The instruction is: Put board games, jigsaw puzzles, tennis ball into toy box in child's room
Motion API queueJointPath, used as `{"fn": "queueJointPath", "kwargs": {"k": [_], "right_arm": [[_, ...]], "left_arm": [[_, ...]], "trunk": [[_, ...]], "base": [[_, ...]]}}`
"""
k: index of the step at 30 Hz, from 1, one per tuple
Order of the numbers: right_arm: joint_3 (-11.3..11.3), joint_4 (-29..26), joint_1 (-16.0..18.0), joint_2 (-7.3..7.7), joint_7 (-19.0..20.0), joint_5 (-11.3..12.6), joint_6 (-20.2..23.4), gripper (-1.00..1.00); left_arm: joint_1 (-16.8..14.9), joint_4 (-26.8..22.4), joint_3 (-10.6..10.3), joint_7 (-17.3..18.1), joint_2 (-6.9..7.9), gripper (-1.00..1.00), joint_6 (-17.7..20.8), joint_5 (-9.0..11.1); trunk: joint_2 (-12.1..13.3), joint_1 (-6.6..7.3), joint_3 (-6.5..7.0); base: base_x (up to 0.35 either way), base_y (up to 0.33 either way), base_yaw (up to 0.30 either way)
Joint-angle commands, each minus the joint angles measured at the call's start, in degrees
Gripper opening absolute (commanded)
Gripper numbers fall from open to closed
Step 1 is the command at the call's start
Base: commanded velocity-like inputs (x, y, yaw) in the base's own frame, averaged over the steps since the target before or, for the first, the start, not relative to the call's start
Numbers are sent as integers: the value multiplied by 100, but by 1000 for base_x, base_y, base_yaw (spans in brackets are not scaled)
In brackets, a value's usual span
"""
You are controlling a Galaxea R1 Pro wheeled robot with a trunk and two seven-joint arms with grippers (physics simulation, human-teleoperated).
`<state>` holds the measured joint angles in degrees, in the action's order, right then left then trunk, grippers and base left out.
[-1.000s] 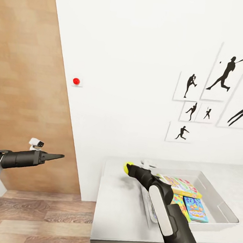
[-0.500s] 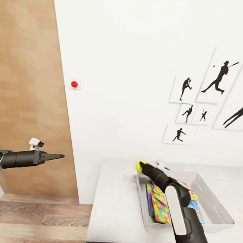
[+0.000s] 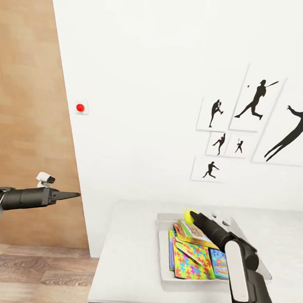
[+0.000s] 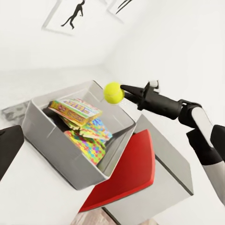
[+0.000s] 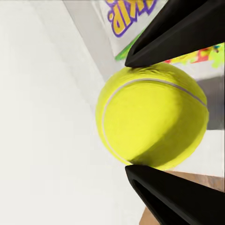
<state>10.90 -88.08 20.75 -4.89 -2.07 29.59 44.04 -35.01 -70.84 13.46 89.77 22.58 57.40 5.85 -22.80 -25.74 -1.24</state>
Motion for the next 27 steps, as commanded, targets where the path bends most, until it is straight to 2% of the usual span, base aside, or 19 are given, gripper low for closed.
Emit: {"fn": "queueJointPath", "kwargs": {"k": [1,3,6,9,11,17,23,27], "right_arm": [[9,0,20,0,-187,46,107,-100],[18,6,138,28,-616,42,385,-100],[34,23,594,73,-1364,51,1219,-100],[45,30,874,111,-1735,56,1536,-100],[45,35,1038,229,-1846,62,1596,-100],[31,200,1128,634,-1895,72,1596,-100],[-27,912,1125,1083,-1902,70,1596,-100],[-61,1319,1108,1193,-1912,60,1596,-100]], "left_arm": [[-5,0,-1,23,5,100,61,-1],[-5,0,-1,23,3,100,61,-1],[-4,0,-1,23,5,100,61,6],[-5,0,-1,23,14,100,61,10],[-5,0,-1,23,11,100,61,12],[-5,0,3,23,17,100,61,12],[-5,0,7,23,18,100,61,20],[-6,0,7,23,18,100,61,19]], "trunk": [[-12,-4,-3],[-12,-4,16],[-12,-4,44],[-12,-4,72],[-12,-4,91],[-12,-4,148],[-12,-4,204],[-12,-4,242]], "base": [[0,-23,0],[0,-12,0],[0,-4,0],[0,0,0],[0,0,0],[0,-52,0],[0,-99,0],[0,-11,0]]}}
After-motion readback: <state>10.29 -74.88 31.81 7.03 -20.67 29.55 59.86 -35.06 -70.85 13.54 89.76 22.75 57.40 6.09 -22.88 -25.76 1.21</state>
